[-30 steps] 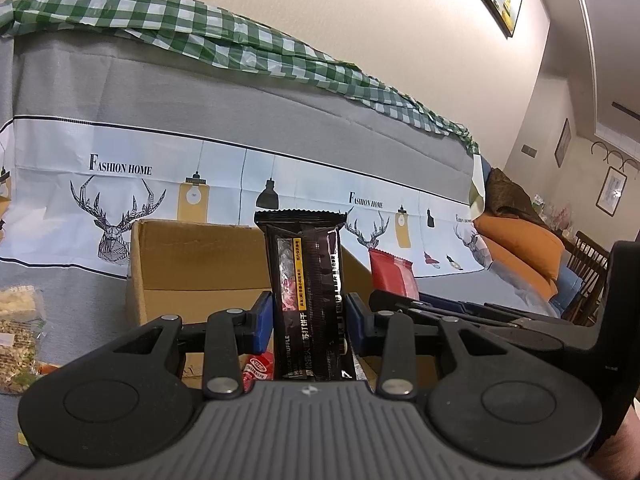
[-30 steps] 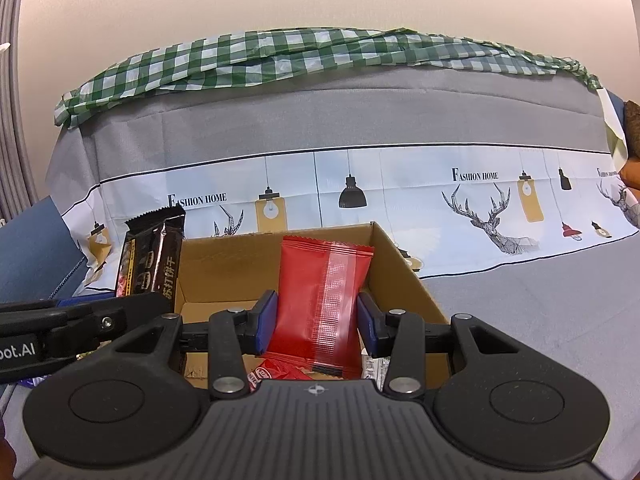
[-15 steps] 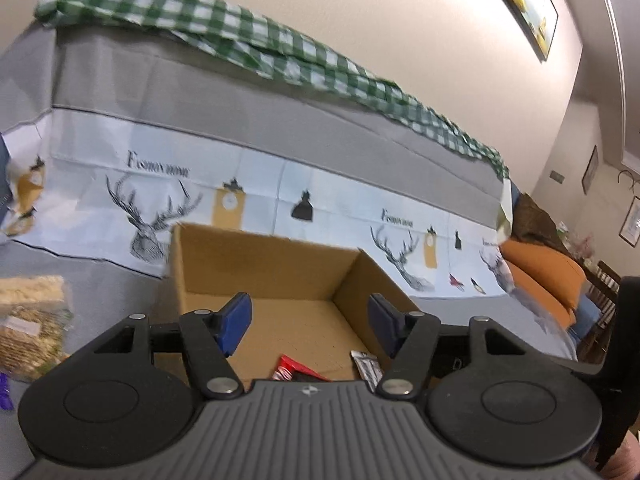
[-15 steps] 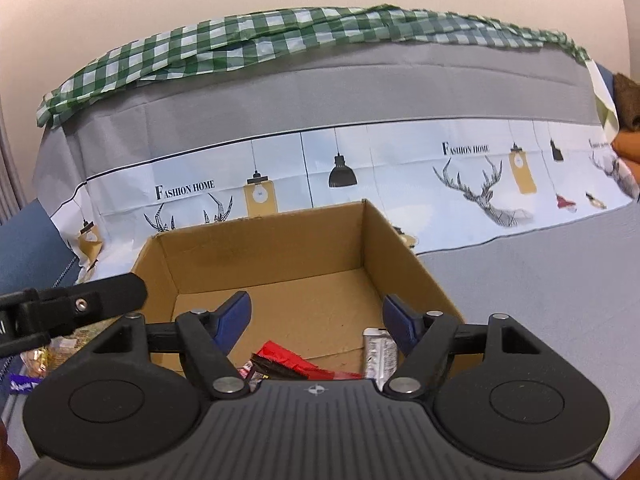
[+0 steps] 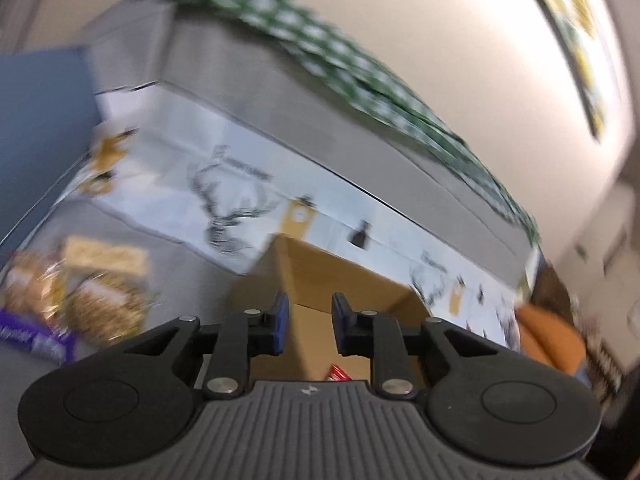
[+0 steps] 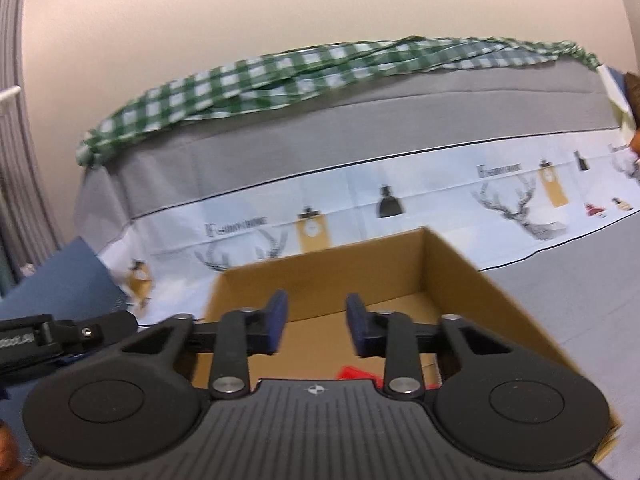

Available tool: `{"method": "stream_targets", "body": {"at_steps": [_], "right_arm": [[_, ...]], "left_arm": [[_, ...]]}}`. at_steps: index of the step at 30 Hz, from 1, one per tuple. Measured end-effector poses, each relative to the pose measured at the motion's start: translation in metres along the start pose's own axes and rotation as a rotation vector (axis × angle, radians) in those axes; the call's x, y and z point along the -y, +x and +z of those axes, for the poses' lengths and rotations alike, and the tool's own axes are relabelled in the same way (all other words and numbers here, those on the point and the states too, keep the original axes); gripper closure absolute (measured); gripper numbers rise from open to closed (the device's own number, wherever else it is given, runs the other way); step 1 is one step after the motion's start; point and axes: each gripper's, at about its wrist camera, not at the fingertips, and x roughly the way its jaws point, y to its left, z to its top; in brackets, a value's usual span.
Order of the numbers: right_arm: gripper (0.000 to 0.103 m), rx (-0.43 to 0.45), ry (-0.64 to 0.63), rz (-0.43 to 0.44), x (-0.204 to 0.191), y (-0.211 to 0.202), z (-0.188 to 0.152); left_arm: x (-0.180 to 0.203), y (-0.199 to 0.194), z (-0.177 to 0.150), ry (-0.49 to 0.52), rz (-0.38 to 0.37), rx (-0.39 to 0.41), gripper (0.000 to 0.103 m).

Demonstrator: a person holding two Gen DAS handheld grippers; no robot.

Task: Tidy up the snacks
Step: 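Move both tools back down to the snack pile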

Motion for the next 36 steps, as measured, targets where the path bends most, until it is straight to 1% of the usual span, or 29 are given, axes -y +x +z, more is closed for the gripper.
{"method": "stream_targets", "body": {"at_steps": [4,7,11,13,14,16,17,18,19,20,21,22,23,25,26,28,32,36], "right_arm": [[0.077,-0.021,-0.014,0.07,-0.026,0.005,-0.007],[0.077,-0.055,-0.044,0.121,-0.048,0.012,-0.015],[0.076,-0.16,-0.068,0.212,-0.073,0.027,-0.027],[0.075,-0.194,-0.097,0.25,-0.089,0.033,-0.033],[0.075,-0.21,-0.112,0.27,-0.098,0.036,-0.036],[0.075,-0.221,-0.151,0.29,-0.114,0.04,-0.042],[0.075,-0.228,-0.173,0.302,-0.123,0.043,-0.045],[0.075,-0.241,-0.188,0.312,-0.129,0.047,-0.048],[0.075,-0.257,-0.198,0.321,-0.134,0.051,-0.05],[0.074,-0.275,-0.209,0.324,-0.14,0.054,-0.054],[0.073,-0.294,-0.224,0.32,-0.146,0.059,-0.058],[0.069,-0.305,-0.234,0.315,-0.15,0.062,-0.061],[0.067,-0.316,-0.242,0.31,-0.152,0.065,-0.064],[0.061,-0.341,-0.253,0.307,-0.157,0.073,-0.068],[0.06,-0.351,-0.254,0.305,-0.158,0.076,-0.07],[0.055,-0.379,-0.253,0.295,-0.16,0.085,-0.075],[0.055,-0.444,-0.269,0.259,-0.168,0.108,-0.084],[0.055,-0.497,-0.293,0.224,-0.173,0.123,-0.096]], "left_arm": [[-0.043,-0.009,0.01,-0.212,0.068,0.019,0.078],[-0.079,-0.014,0.015,-0.377,0.13,0.042,0.078],[-0.121,-0.017,0.01,-0.551,0.217,0.046,0.078],[-0.138,-0.016,0.004,-0.601,0.251,0.047,0.078],[-0.147,-0.014,0.001,-0.638,0.284,0.039,0.078],[-0.164,-0.016,-0.005,-0.731,0.307,0.051,0.077],[-0.169,-0.018,-0.008,-0.739,0.321,0.063,0.075],[-0.172,-0.017,-0.01,-0.737,0.35,0.065,0.067],[-0.174,-0.015,-0.012,-0.747,0.378,0.055,0.063],[-0.176,-0.014,-0.013,-0.749,0.409,0.047,0.063],[-0.176,-0.013,-0.013,-0.738,0.426,0.053,0.063],[-0.176,-0.012,-0.013,-0.731,0.428,0.06,0.057],[-0.177,-0.011,-0.014,-0.723,0.436,0.062,0.054],[-0.177,-0.008,-0.015,-0.713,0.483,0.055,0.053],[-0.178,-0.008,-0.015,-0.709,0.505,0.053,0.054],[-0.178,-0.006,-0.017,-0.699,0.529,0.046,0.054],[-0.178,0.004,-0.019,-0.676,0.543,0.038,0.054],[-0.176,0.013,-0.018,-0.652,0.529,0.022,0.054]]}}
